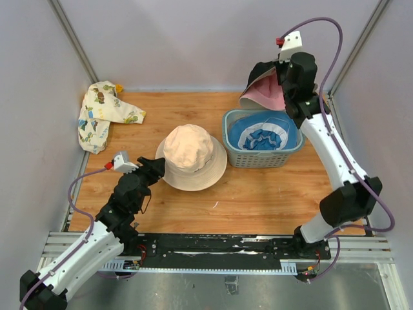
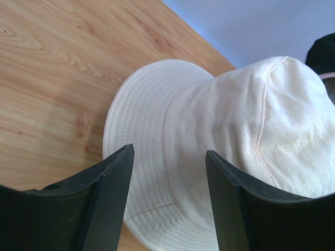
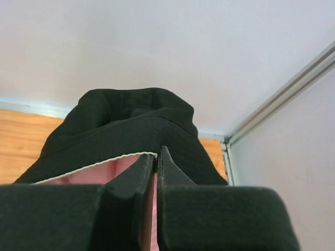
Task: Stack the hats
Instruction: Pick up the hat from the center of the board, then place the hat in the bin.
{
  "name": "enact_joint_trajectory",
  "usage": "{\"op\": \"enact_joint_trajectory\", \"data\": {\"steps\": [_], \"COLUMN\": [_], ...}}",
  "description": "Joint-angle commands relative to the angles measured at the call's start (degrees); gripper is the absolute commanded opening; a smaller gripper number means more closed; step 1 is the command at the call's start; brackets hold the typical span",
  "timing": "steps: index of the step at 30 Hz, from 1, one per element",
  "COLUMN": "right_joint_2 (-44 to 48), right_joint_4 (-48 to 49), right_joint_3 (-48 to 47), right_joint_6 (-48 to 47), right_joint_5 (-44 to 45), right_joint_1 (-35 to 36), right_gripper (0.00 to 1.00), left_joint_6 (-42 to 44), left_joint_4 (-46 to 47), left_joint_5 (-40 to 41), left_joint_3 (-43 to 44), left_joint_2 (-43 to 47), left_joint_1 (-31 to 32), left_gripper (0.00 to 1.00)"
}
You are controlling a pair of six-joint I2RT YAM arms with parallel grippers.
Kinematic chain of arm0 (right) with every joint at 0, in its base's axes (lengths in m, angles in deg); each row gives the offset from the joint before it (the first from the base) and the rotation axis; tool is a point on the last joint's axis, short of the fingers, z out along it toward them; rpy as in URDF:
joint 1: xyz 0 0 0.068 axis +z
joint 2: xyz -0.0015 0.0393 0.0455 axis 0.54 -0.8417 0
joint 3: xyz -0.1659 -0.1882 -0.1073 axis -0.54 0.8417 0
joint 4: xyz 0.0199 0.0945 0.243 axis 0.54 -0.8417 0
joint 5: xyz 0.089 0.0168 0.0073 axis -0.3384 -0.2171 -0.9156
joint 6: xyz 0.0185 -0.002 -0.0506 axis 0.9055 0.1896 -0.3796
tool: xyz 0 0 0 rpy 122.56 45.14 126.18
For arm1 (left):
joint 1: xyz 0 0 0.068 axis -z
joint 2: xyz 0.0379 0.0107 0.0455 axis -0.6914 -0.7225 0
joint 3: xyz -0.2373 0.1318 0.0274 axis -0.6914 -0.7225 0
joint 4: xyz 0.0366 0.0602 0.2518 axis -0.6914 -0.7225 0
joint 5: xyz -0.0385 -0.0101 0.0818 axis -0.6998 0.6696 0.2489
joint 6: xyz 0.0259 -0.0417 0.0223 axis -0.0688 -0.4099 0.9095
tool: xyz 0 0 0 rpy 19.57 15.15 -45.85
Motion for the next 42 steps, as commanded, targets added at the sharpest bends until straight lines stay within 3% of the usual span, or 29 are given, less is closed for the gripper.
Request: {"op": "enact_joint_trajectory", "data": {"steps": [1,6,12,15,27,34,42], "right_joint_2": [8.1,17.3,30.2,33.5,34.5,39.2,44.1], "right_joint_4": [5.3,7.1,11.9,10.9,-2.0,-6.3,-7.9], "right_joint_3": [2.9,13.4,37.2,46.0,49.2,46.0,42.0], "right_joint_6": [-1.9,-4.0,-2.4,1.7,13.5,15.8,17.0], "right_joint_5": [3.6,10.6,22.9,24.8,26.1,20.3,17.1], "right_joint_1": [5.1,13.5,25.6,27.1,27.7,27.7,27.7], "right_gripper": [0.01,0.01,0.01,0.01,0.02,0.48,0.65], "left_joint_6": [0.6,0.5,0.0,-0.4,-0.2,1.2,2.4], "left_joint_4": [1.7,1.2,1.5,2.1,4.0,4.8,5.7], "left_joint_5": [-0.7,-1.8,-3.6,-4.7,-6.6,-6.1,-5.8], "left_joint_3": [1.8,1.5,0.1,-0.4,-0.4,-0.3,0.7], "left_joint_2": [1.1,2.7,4.9,4.8,3.4,2.5,0.8], "left_joint_1": [-0.3,-0.3,-0.3,-0.2,-0.2,-0.3,-0.3], "left_gripper": [0.61,0.61,0.61,0.61,0.60,0.60,0.60]}}
